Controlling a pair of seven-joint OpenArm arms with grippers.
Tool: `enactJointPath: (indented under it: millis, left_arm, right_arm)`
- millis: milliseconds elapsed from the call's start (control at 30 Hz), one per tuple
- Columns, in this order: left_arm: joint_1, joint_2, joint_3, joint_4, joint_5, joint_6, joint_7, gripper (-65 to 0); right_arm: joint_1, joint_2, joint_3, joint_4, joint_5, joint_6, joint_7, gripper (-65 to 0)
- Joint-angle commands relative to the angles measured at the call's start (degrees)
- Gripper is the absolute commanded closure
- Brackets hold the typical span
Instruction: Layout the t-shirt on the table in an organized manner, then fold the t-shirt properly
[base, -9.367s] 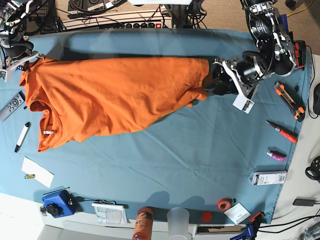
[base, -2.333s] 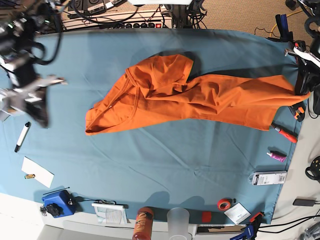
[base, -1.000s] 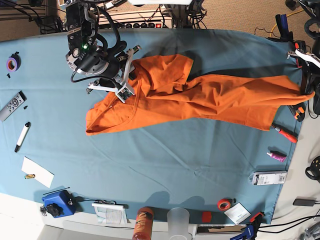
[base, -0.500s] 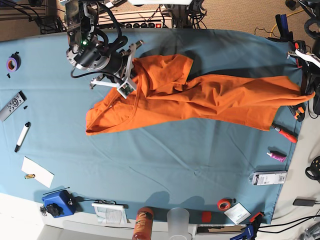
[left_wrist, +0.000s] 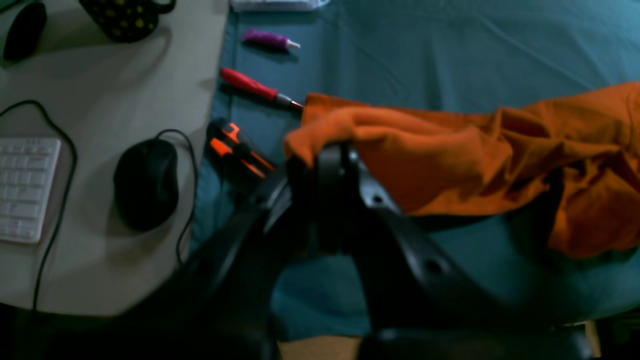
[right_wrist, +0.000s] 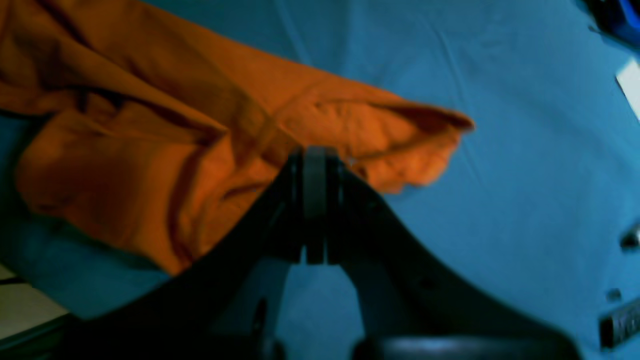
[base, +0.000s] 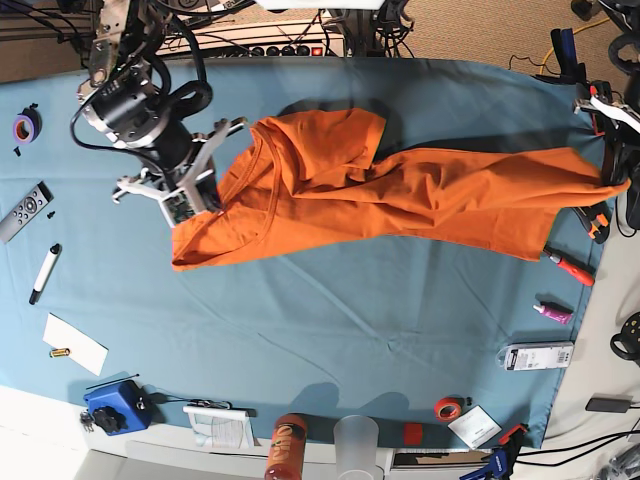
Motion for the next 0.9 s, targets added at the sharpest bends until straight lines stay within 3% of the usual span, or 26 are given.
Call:
enactJointPath:
  millis: [0,133,167,367,467,600,767,867]
  left_arm:
    - [0.04,-0.76,-0.37,0.74,-0.81,0.13,-1.88,0.0]
    - [0.09,-0.72,-0.37,0.74,-0.81,0.13,-1.88,0.0]
    - [0.07,-0.55,-0.37,0.74,-0.81,0.13,-1.90,0.0]
    - [0.02,2.19,-0.37,0.74,-0.85,0.15,-2.62,0.0]
    - [0.04,2.99,-0.37,0.74,-0.87,0.15,-2.58,0.0]
    - [0.07,3.34,-0.37,0.74,-0.85,0.15,-2.51,0.0]
    - [0.04,3.34,-0.37,0.74,-0.85,0.15,-2.84,0.0]
    - [0.07,3.34,-0.37,0.74,-0.83,0.13,-2.95,0.0]
  right_arm:
    - [-0.07,0.35,0.87,0.98,-0.24,0.59,0.66,-0.8]
    - [-4.46,1.11,1.38,0.98,-2.75,1.09,2.23,-23.8]
    - [-5.99,1.53,1.38,0.98,-2.75,1.01,3.26,-26.8]
    - [-7.61,2.25,1.38,0.98,-2.40,-2.67,0.76,-27.5]
    - [-7.63,2.25,1.38,0.98,-2.43,0.90,2.58,-27.5]
    - [-6.40,2.25,1.38,0.13,-1.46,2.89,2.67,-27.5]
    - [-2.89,2.23,1.38,-11.41,8.52,8.41,0.94,-27.5]
    - [-1.36,2.23,1.38,-14.69,11.23,9.42,-2.29,-27.5]
